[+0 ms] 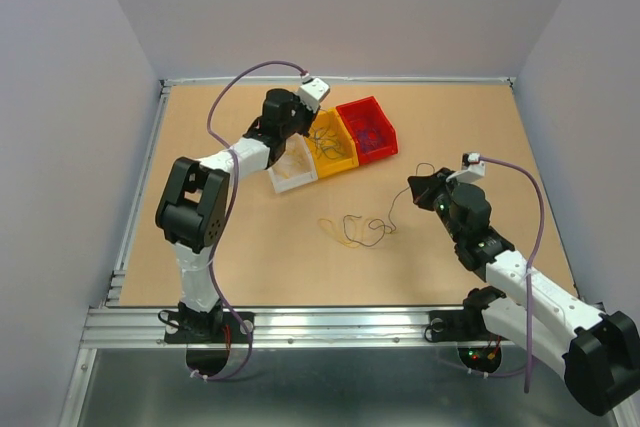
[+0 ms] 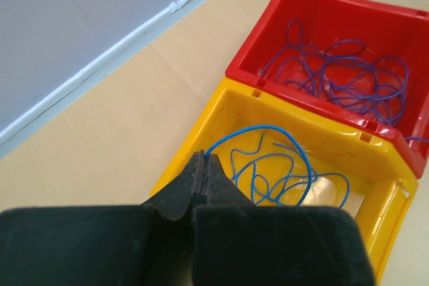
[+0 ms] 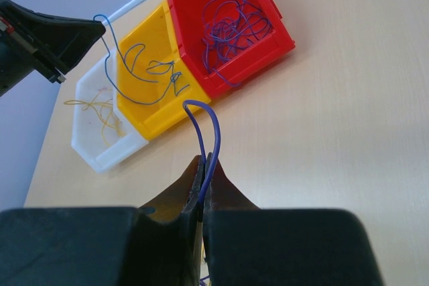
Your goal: Untangle the cables
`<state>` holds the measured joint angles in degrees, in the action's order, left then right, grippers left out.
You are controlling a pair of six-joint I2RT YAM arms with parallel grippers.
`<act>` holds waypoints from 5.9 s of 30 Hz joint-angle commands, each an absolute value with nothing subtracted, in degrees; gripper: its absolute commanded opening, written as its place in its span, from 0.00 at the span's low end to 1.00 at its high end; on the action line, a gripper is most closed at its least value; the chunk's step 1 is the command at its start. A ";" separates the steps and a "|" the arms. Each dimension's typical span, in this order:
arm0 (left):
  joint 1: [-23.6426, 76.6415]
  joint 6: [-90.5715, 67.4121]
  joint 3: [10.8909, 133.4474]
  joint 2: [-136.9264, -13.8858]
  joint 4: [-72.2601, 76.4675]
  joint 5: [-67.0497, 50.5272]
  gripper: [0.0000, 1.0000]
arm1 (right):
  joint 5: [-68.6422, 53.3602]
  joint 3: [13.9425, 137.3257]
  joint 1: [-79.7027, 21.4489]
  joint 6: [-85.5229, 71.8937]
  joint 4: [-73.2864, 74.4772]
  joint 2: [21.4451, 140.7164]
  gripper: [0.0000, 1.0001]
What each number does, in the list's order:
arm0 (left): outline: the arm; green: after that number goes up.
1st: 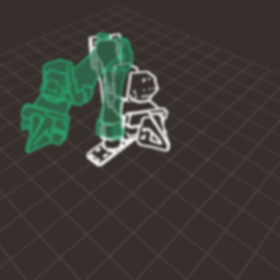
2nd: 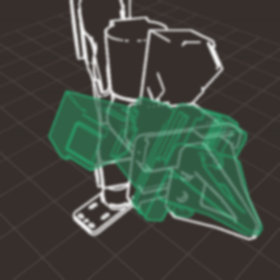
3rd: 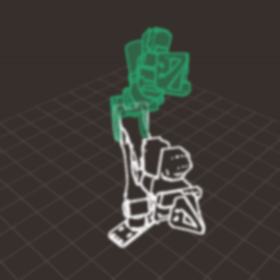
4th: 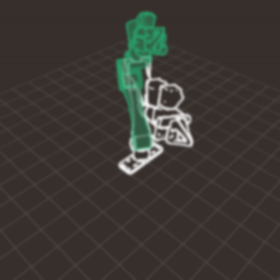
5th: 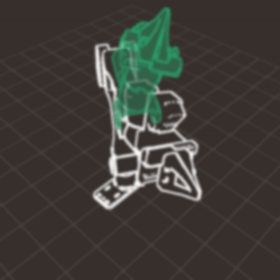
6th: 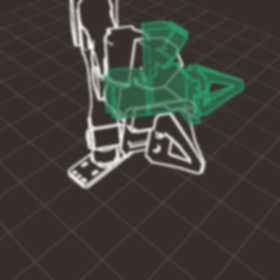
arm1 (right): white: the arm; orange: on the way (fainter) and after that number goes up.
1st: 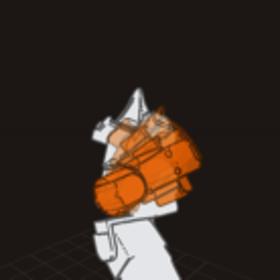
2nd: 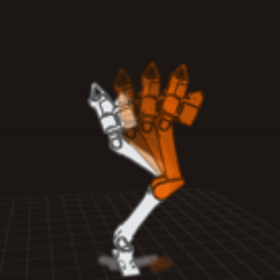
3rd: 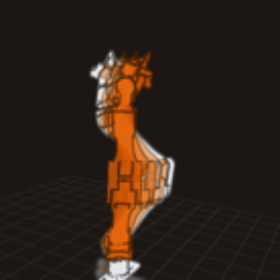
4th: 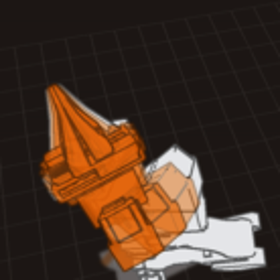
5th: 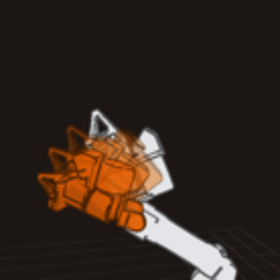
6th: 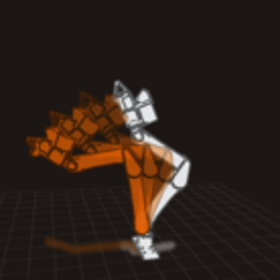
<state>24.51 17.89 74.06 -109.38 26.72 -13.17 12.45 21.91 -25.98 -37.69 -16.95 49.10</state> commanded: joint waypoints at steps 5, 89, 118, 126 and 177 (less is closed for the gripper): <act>24.61 23.82 85.48 -115.64 12.94 -14.41 0.00 | 11.16 21.97 -26.45 -37.00 -18.63 51.06 0.00; 30.41 18.55 50.10 -74.44 24.43 -22.85 0.74 | 30.31 36.30 -42.80 -36.12 12.83 72.23 0.93; 30.41 18.46 49.48 -73.65 24.87 -22.76 0.73 | 29.20 48.24 -42.71 -30.68 13.97 64.44 0.01; 30.41 21.09 47.55 -73.04 24.61 -32.93 0.77 | 27.95 58.95 -42.71 -26.55 13.97 62.49 0.01; 41.84 28.04 48.60 -99.22 36.83 -34.19 0.00 | 34.10 79.62 -42.71 -20.57 15.73 55.63 0.01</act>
<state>42.61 30.22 45.95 -98.24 37.74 -36.29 30.26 73.91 -42.46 -22.72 16.29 55.96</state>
